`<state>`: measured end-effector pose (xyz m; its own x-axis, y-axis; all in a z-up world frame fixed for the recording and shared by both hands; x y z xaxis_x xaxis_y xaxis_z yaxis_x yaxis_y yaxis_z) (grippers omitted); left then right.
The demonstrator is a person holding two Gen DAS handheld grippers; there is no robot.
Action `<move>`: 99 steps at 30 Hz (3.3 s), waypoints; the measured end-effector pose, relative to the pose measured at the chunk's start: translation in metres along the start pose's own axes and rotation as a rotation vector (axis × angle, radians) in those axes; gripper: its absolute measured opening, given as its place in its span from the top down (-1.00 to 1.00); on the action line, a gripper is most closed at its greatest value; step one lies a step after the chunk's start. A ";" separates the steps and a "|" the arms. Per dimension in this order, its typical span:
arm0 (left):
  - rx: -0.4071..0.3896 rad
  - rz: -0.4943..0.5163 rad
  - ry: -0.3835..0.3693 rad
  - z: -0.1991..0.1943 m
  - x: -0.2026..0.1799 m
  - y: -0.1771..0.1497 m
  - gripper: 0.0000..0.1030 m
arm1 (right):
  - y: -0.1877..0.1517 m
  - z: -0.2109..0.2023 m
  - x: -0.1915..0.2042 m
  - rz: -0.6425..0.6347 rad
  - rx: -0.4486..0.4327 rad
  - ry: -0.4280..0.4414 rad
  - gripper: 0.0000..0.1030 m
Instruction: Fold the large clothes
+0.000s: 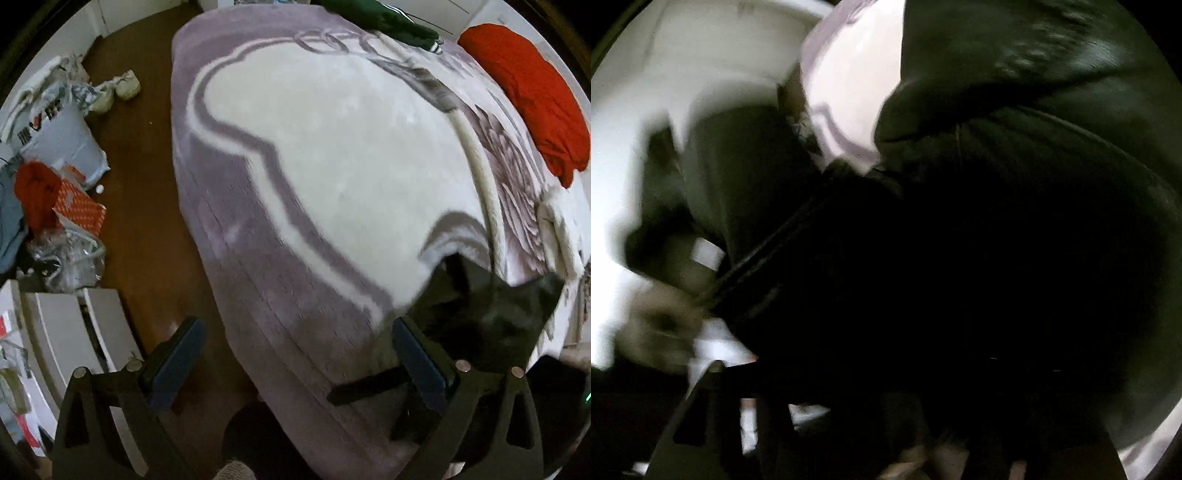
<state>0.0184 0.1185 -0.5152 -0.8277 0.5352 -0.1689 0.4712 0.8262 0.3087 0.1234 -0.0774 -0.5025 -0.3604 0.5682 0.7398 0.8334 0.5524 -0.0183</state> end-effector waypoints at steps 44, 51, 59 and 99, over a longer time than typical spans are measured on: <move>0.162 0.076 -0.361 0.066 -0.194 -0.050 -1.00 | 0.011 -0.291 -0.190 0.546 -0.585 -0.244 -0.52; 0.126 -0.076 -0.415 0.085 -0.196 -0.038 0.19 | 0.111 -0.238 -0.161 0.256 -0.339 -0.293 -0.11; 0.112 -0.111 -0.451 0.088 -0.172 -0.041 0.49 | 0.158 -0.208 -0.176 0.331 -0.408 -0.371 0.84; 0.275 -0.108 -0.515 0.090 -0.211 -0.096 -0.16 | 0.119 -0.202 -0.225 0.349 -0.278 -0.558 0.68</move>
<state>0.1752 -0.0576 -0.5934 -0.6535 0.4051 -0.6394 0.5108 0.8594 0.0223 0.3886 -0.2626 -0.5348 -0.1514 0.9519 0.2662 0.9885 0.1472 0.0357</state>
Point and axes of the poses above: each gripper's, at about its wrist camera, not at the fingertips, and z roughly the way its jaws point, x to its left, y to its top, the point moved 2 cm from there along z, roughly the way its jaws point, and after that the axes turned 10 degrees about -x, right-handed, at the moved point
